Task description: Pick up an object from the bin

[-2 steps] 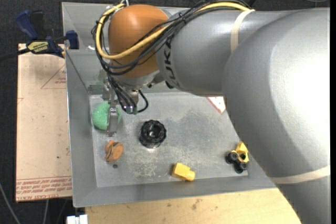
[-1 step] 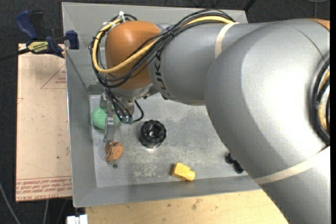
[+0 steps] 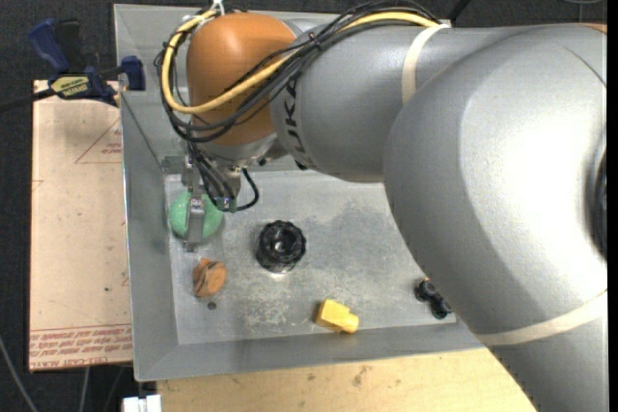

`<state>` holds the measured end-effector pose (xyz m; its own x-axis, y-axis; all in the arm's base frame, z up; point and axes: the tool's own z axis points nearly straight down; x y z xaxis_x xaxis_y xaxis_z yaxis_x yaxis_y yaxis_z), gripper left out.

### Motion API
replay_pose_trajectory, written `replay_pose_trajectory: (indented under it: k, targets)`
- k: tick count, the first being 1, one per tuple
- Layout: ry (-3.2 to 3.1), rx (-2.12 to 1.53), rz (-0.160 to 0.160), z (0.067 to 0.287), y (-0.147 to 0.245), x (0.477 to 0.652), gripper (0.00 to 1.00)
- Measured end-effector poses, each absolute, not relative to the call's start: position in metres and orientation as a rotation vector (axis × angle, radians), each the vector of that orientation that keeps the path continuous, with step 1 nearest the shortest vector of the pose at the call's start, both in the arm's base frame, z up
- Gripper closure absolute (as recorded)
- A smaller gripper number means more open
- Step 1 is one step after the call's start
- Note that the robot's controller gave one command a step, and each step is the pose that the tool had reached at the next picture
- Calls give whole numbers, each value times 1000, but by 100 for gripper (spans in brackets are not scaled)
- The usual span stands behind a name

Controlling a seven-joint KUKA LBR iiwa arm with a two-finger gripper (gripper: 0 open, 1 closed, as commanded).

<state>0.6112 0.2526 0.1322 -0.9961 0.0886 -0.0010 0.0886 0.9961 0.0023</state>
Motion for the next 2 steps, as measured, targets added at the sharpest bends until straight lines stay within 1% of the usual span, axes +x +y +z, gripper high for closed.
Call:
replay_pose_trajectory:
  k: [1, 2]
  targets:
    - [3138, 123, 3, 68, 237, 612, 0]
    - [3125, 295, 3, 70, 252, 617, 100]
